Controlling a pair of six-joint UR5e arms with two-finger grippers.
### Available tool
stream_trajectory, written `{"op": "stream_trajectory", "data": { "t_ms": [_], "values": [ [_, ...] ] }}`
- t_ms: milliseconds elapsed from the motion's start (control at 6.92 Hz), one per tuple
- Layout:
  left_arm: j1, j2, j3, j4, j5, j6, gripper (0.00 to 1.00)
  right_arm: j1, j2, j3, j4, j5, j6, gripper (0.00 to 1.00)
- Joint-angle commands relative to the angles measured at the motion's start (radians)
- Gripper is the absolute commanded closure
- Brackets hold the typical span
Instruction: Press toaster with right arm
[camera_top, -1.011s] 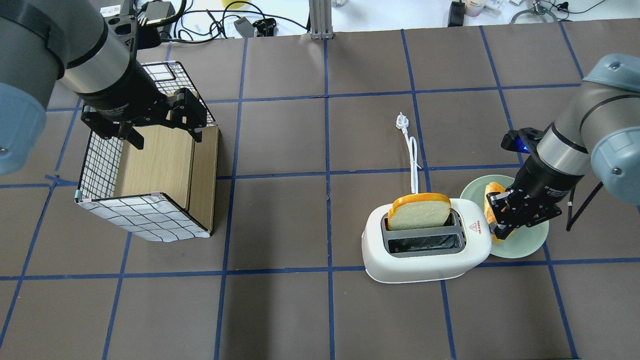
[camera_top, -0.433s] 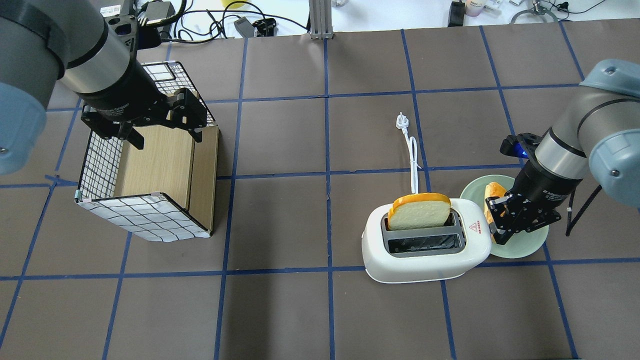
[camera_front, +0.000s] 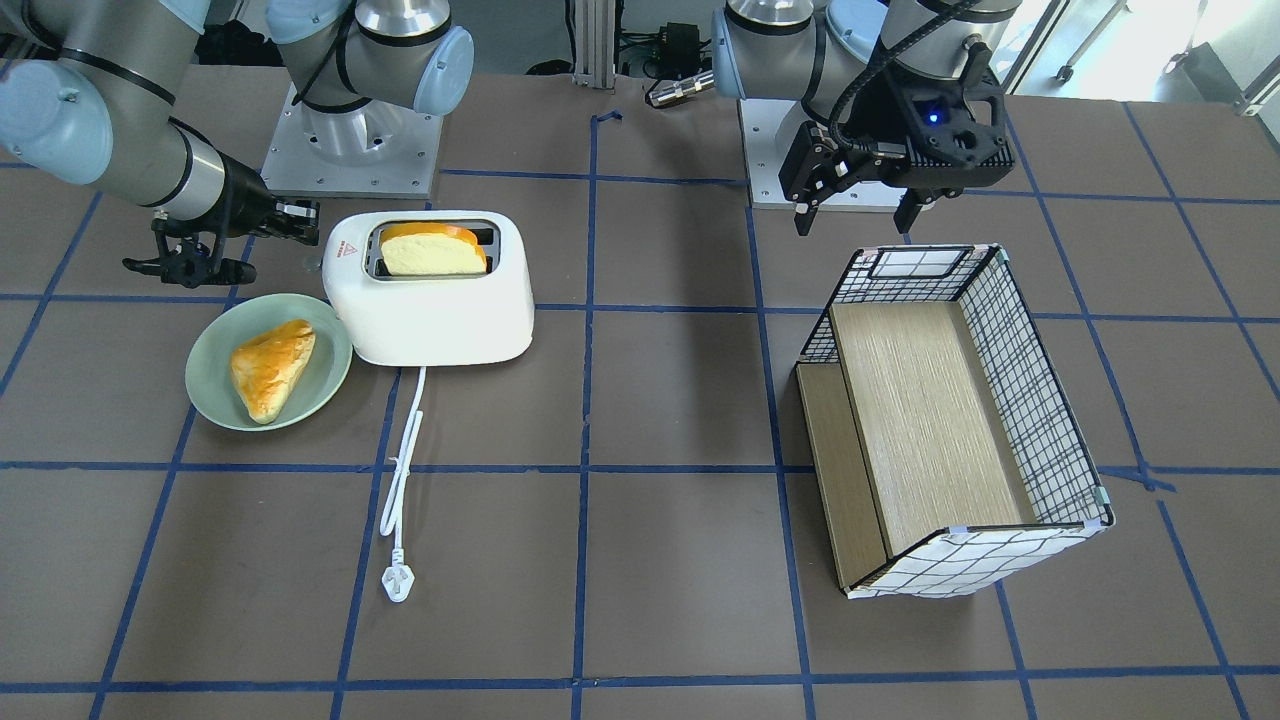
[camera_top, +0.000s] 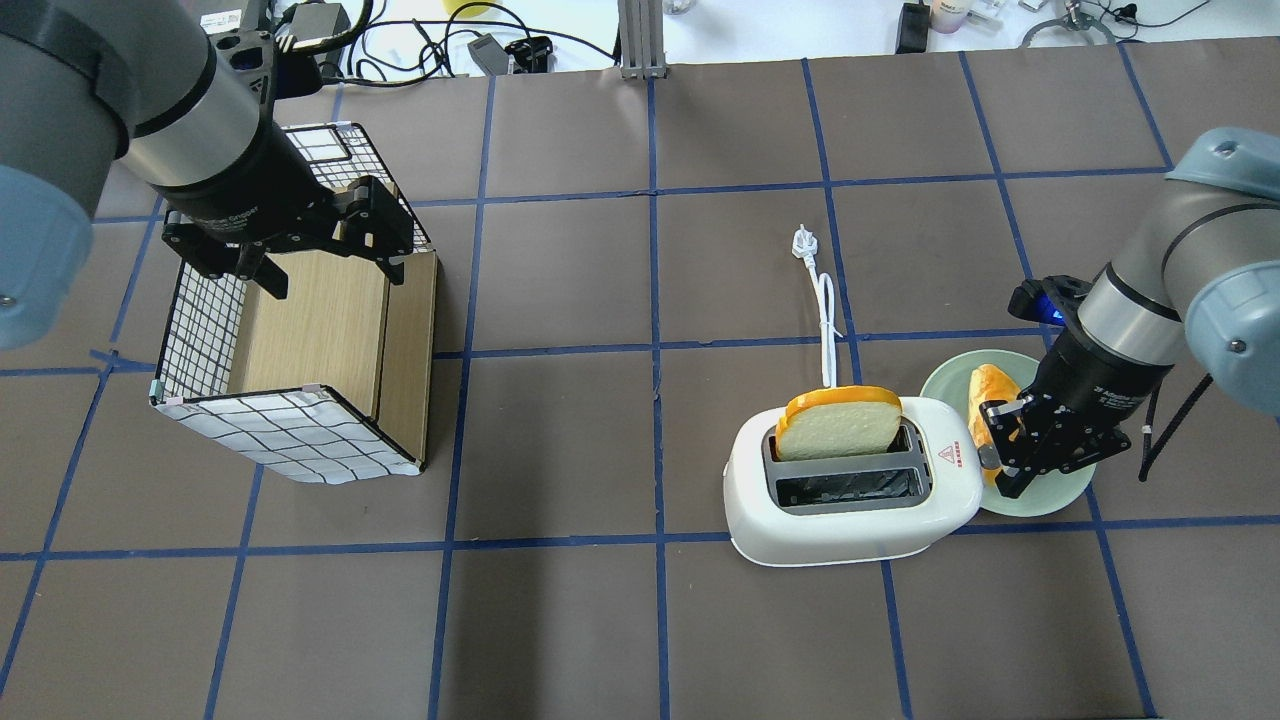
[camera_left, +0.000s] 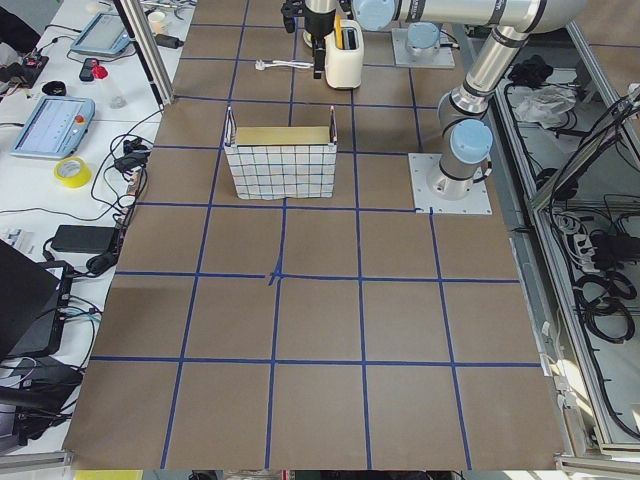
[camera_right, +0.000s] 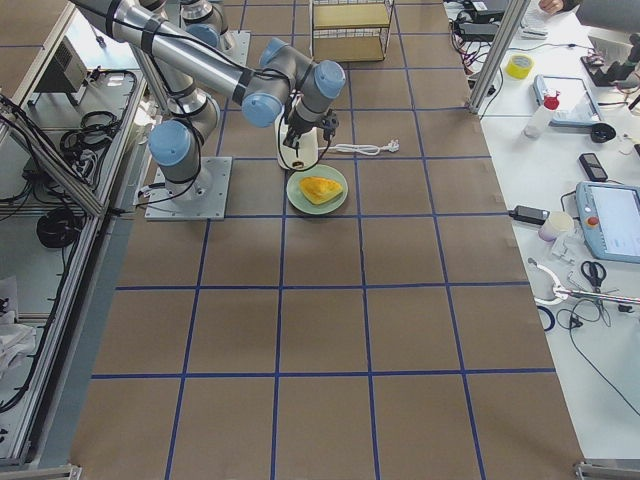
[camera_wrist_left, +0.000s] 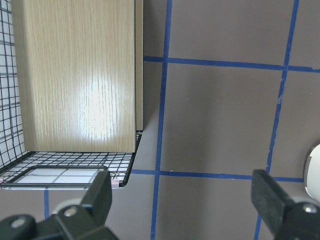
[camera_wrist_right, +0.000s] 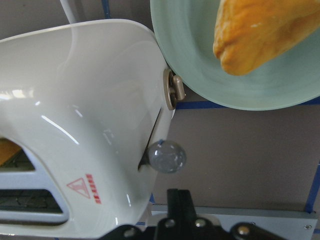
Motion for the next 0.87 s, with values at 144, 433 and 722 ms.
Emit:
{"op": "stream_trajectory", "data": {
  "t_ms": [144,433,722],
  "values": [
    [0.000,0.000,0.000,0.000,0.000,0.000,0.00,-0.024,0.004,0.017,0.001,0.018,0.006,1.00],
    [0.000,0.000,0.000,0.000,0.000,0.000,0.00,-0.024,0.035,0.017,-0.010,0.018,0.006,1.00],
    [0.000,0.000,0.000,0.000,0.000,0.000,0.00,-0.024,0.037,0.015,-0.010,0.018,0.008,1.00]
  ]
}}
